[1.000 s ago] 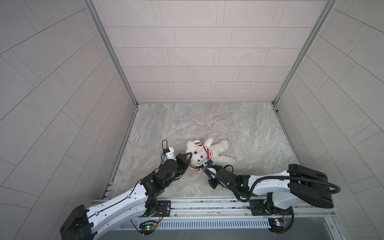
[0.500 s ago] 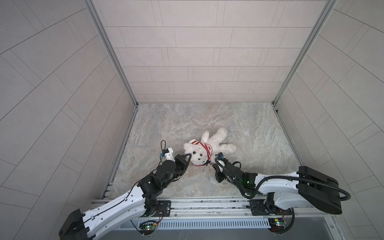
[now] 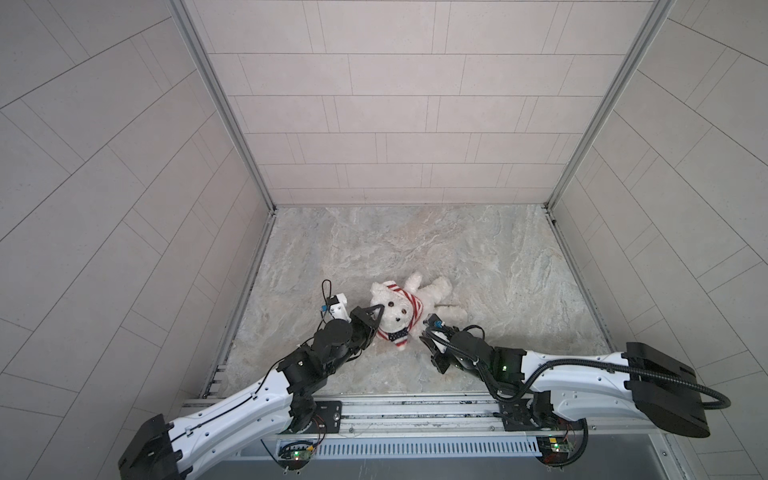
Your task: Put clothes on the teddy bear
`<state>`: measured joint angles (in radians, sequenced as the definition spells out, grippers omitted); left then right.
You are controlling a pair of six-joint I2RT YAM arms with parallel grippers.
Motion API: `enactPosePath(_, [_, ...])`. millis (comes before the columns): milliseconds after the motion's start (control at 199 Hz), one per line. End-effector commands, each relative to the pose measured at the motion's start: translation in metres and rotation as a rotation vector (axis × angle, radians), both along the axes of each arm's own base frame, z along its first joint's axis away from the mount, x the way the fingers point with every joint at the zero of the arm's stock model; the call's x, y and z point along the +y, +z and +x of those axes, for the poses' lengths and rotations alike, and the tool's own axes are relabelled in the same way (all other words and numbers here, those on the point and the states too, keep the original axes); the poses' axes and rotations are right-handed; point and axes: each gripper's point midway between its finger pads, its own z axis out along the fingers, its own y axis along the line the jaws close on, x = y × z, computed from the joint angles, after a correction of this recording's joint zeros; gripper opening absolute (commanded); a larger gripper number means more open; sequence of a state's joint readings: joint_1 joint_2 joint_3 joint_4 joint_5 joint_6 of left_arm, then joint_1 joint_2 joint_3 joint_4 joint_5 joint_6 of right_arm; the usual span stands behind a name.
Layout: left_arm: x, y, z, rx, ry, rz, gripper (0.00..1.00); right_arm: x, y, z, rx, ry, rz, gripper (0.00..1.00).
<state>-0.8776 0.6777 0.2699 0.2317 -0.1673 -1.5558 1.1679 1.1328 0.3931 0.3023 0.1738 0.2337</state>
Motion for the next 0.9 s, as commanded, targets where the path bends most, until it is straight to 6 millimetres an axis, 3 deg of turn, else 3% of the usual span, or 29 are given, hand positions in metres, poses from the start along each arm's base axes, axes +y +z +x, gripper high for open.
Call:
enactPosePath(0, [-0.001,0.022,0.006,-0.050,0.020,-0.058,0.00,0.009,0.041,-0.006,-0.078,0.044,0.033,0.31])
enactPosePath(80, [-0.002,0.021,0.006,-0.047,0.017,-0.055,0.00,0.015,0.061,-0.008,-0.109,0.051,0.068,0.40])
enactPosePath(196, [-0.005,0.020,0.007,-0.047,0.009,-0.045,0.00,0.022,0.075,-0.005,-0.123,0.044,0.113,0.44])
enactPosePath(366, [-0.017,0.015,0.008,-0.046,-0.073,0.126,0.00,0.015,0.079,0.003,-0.139,0.002,0.105,0.47])
enactPosePath(481, [-0.026,0.000,0.010,-0.023,-0.120,0.224,0.00,0.004,0.079,0.008,-0.124,-0.025,0.090,0.51])
enactPosePath(577, [-0.022,-0.015,0.011,0.001,-0.121,0.302,0.00,-0.004,0.068,0.016,-0.062,-0.030,0.052,0.53])
enactPosePath(737, [-0.012,-0.030,0.008,0.006,-0.133,0.415,0.14,-0.011,0.056,0.020,-0.031,-0.032,0.014,0.54])
enactPosePath(898, [-0.001,-0.042,0.003,0.001,-0.155,0.478,0.26,-0.010,0.059,0.023,-0.032,-0.020,-0.010,0.53])
